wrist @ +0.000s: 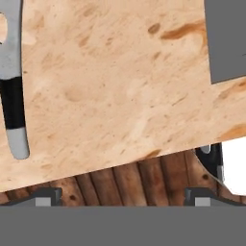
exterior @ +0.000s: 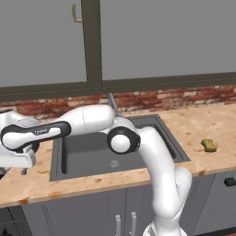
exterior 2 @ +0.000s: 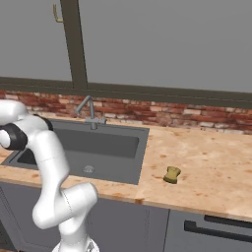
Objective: Pick the pan and sponge and place them into the sink. Then turn on the water.
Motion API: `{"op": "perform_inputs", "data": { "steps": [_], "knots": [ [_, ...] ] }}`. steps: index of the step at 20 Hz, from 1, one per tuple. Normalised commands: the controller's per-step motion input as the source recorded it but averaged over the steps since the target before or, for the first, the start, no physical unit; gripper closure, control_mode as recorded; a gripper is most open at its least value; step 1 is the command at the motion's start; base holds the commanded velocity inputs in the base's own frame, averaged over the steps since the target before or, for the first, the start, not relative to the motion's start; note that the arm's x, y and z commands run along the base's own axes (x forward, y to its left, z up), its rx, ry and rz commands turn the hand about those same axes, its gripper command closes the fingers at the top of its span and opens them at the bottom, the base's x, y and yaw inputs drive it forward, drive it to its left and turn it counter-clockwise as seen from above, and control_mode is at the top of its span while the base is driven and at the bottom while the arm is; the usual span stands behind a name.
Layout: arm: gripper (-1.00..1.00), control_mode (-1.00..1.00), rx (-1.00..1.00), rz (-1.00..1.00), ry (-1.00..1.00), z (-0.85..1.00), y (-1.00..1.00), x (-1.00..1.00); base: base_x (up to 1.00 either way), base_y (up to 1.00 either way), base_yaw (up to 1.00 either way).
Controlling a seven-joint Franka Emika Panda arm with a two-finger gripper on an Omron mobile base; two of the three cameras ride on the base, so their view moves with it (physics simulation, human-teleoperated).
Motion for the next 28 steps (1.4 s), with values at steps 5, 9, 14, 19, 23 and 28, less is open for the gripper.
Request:
{"op": "perform_inputs", "data": {
  "steps": [5, 9, 14, 19, 23, 28],
  "knots": [
    [-1.0, -1.0, -0.03, 0.0, 0.06, -0.06, 0.35, 0.36, 0.0, 0.0, 0.0],
    [-1.0, -1.0, -0.05, 0.0, 0.05, -0.08, 0.42, 0.33, 0.0, 0.0, 0.0],
    [-1.0, -1.0, -0.11, 0.0, 0.06, -0.07, 0.4, 0.27, 0.0, 0.0, 0.0],
    [-1.0, -1.0, -0.13, 0.0, 0.07, -0.08, 0.4, 0.25, 0.0, 0.0, 0.0],
    [-1.0, -1.0, -0.13, 0.0, 0.07, -0.09, 0.41, 0.26, 0.0, 0.0, 0.0],
    [-1.0, -1.0, -0.12, 0.0, 0.05, -0.11, 0.43, 0.26, 0.0, 0.0, 0.0]
  ]
}}
